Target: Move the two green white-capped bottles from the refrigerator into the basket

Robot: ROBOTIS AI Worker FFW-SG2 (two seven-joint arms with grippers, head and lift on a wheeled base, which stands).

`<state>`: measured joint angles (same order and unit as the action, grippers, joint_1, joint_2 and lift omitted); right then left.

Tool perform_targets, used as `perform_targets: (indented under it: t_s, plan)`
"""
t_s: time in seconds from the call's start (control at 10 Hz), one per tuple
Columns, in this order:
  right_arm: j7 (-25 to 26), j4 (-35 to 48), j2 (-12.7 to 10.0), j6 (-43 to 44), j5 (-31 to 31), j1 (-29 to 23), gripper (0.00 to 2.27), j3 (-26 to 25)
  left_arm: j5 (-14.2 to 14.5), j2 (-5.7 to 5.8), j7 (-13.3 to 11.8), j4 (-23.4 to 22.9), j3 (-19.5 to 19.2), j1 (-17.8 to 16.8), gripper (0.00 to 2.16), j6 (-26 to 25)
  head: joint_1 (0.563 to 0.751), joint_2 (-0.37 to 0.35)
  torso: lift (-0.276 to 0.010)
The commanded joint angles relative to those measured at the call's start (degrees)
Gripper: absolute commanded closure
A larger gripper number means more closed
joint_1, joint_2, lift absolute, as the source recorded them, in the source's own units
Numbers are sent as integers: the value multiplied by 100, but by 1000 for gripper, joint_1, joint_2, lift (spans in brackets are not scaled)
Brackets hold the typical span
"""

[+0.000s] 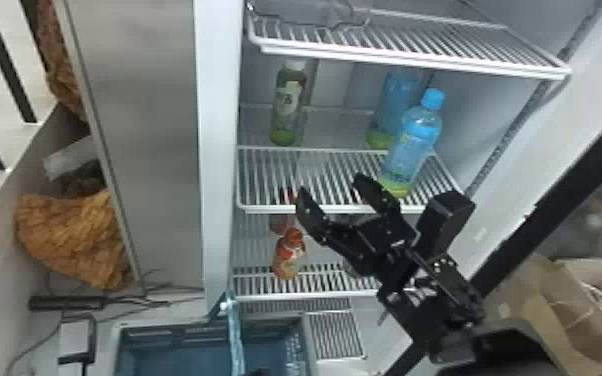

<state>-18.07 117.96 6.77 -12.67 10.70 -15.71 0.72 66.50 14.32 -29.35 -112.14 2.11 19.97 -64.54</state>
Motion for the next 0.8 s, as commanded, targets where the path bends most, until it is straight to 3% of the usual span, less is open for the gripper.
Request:
perform_targets:
  t_s: [0.0,0.2,0.7]
  plan:
    - [40,-680,0,564,-76,460,75,53,0,0,0,0,29,-29,1177,0,695,-226,-4]
    - [67,-1383,0,957,-145,994,75,179,0,9,0,28,74,-71,1177,0,695,-230,-4]
    - [234,-2325,0,1000,-282,1824,75,396,0,18,0,84,109,-99,1177,0,695,-218,-4]
